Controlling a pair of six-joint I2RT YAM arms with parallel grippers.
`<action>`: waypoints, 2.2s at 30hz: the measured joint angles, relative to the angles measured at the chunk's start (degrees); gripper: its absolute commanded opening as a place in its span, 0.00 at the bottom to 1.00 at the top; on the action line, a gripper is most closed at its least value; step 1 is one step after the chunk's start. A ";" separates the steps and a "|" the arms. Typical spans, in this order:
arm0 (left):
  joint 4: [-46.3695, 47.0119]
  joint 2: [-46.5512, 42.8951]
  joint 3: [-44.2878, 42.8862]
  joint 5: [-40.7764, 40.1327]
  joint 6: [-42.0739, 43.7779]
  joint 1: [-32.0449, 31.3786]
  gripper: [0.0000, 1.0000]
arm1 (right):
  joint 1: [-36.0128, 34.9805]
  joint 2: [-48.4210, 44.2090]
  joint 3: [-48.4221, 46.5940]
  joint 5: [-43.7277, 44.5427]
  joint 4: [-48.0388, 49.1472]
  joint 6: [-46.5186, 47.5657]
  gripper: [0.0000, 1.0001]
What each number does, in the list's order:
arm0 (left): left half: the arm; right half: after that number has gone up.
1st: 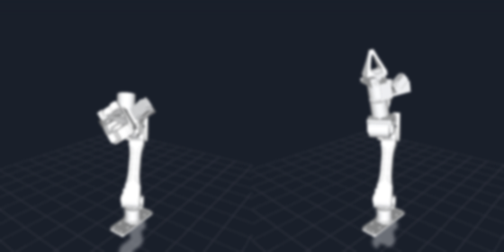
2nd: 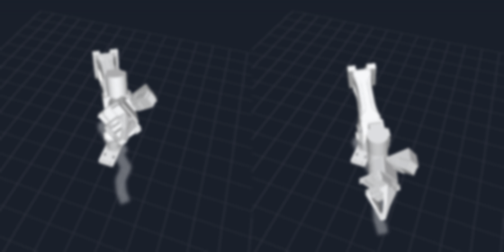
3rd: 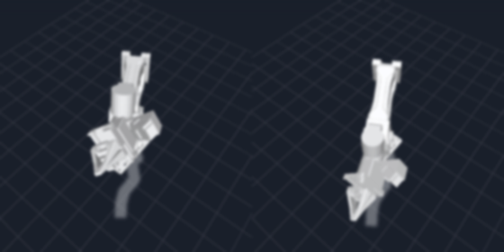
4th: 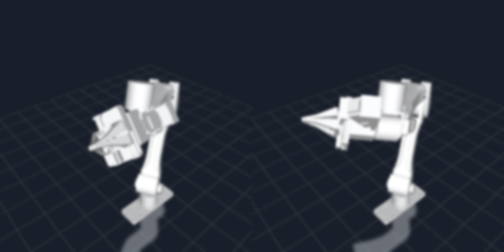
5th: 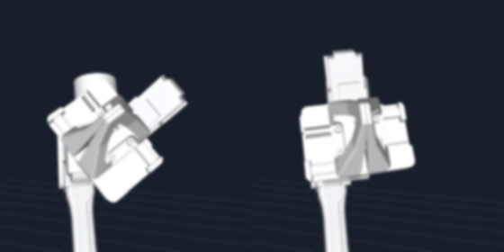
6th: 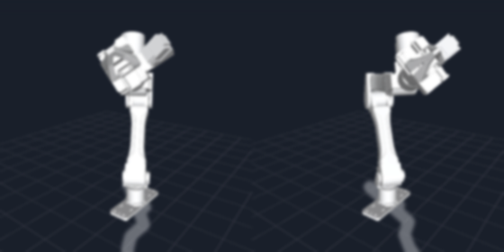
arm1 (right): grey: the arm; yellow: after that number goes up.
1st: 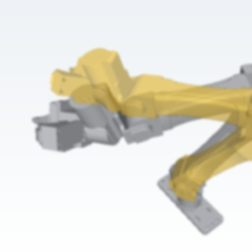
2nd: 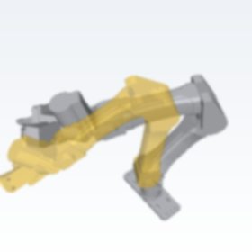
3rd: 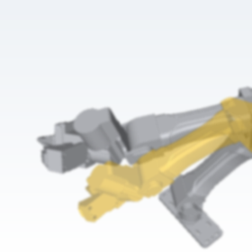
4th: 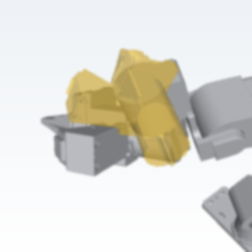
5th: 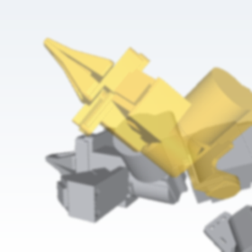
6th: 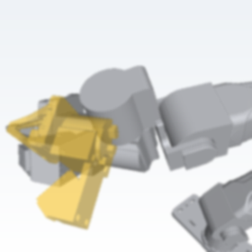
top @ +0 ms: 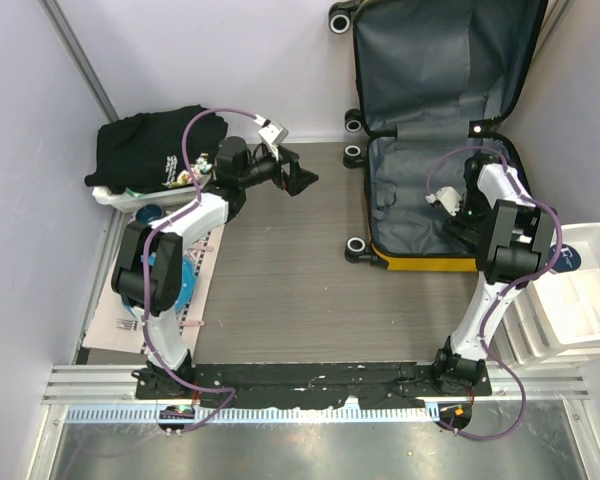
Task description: Open, take out, and arrange the luggage
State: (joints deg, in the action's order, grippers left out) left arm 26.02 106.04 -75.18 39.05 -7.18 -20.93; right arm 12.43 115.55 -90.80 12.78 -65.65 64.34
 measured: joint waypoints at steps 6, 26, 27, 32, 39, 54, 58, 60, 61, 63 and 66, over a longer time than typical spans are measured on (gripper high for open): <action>0.07 0.00 0.00 0.07 -0.15 0.00 0.97 | -0.33 2.01 0.00 -1.27 2.23 -2.21 0.55; 1.51 0.09 0.02 1.07 -1.66 0.00 0.96 | -3.45 5.01 -26.86 -10.19 -5.88 -10.93 0.26; 1.51 0.09 0.00 1.11 -1.66 0.00 0.96 | -3.91 6.23 -28.65 -10.38 -6.08 -12.20 0.25; 1.46 0.09 0.04 1.14 -1.46 0.00 0.96 | -6.38 15.08 -37.90 -11.47 -6.88 -18.14 0.17; 1.29 0.09 0.90 1.53 -1.20 0.02 0.96 | -8.28 19.06 -41.90 -11.76 -10.21 -21.49 0.17; -0.24 -4.24 3.58 4.04 -1.09 -2.01 0.95 | -9.86 -27.32 -15.28 2.32 -10.99 -30.12 0.17; -1.62 -7.74 4.63 4.46 0.57 -3.91 0.95 | -10.32 -37.24 -6.86 8.11 -11.87 -32.76 0.17; -2.56 -9.27 4.92 4.57 1.51 -4.87 0.95 | -10.32 -40.48 -2.80 10.80 -12.37 -34.07 0.17; -3.06 -9.92 4.98 4.59 1.92 -5.31 0.95 | -10.27 -41.77 -0.90 11.85 -12.52 -34.77 0.17; -4.09 -10.88 4.98 4.61 2.84 -6.21 0.95 | -10.12 -43.56 2.21 12.72 -12.96 -35.95 0.17; -5.92 -11.67 4.98 4.61 4.04 -7.48 0.95 | -9.49 -44.72 4.48 12.74 -13.38 -37.53 0.18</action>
State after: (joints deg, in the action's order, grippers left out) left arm 20.10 94.37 -70.19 43.66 -3.14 -28.40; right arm 2.94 70.83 -86.32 25.52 -79.02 26.81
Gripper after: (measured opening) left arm 0.949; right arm 0.525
